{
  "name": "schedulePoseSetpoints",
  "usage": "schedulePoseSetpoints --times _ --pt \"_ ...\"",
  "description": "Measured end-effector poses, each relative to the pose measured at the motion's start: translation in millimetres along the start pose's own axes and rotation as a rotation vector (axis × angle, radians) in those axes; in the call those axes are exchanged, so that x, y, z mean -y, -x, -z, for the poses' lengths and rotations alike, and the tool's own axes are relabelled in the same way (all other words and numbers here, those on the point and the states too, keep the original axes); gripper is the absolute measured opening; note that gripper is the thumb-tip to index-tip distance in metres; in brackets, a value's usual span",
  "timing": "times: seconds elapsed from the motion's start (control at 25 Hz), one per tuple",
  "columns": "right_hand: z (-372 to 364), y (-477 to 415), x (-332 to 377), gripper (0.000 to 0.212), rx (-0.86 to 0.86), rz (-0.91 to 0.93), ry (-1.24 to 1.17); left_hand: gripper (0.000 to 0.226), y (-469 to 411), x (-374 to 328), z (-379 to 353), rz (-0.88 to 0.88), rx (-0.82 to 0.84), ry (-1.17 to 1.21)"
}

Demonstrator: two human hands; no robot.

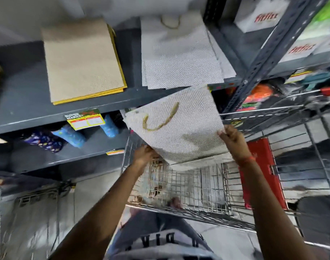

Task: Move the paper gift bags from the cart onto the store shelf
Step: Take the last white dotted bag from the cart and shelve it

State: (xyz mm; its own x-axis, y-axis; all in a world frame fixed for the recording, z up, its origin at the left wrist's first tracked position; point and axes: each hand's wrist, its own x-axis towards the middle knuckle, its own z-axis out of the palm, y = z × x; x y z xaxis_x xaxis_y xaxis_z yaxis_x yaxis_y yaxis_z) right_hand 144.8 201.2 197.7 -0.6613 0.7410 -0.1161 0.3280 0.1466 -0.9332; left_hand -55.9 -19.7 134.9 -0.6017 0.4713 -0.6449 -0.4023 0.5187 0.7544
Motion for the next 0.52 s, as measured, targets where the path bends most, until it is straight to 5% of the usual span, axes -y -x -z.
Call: schedulePoseSetpoints --times 0.16,0.28,0.52 --pt "-0.8 -21.0 40.4 0.028 -0.119 -0.015 -0.21 0.006 15.1 -68.7 36.4 -0.383 -0.086 0.079" --pt "-3.9 -44.4 90.2 0.035 -0.082 0.04 -0.36 0.029 19.8 -143.5 56.0 -0.545 -0.058 0.243" --pt "-2.6 -93.6 168.8 0.032 -0.073 0.001 -0.507 0.03 22.7 -252.4 62.5 -0.665 -0.117 0.22"
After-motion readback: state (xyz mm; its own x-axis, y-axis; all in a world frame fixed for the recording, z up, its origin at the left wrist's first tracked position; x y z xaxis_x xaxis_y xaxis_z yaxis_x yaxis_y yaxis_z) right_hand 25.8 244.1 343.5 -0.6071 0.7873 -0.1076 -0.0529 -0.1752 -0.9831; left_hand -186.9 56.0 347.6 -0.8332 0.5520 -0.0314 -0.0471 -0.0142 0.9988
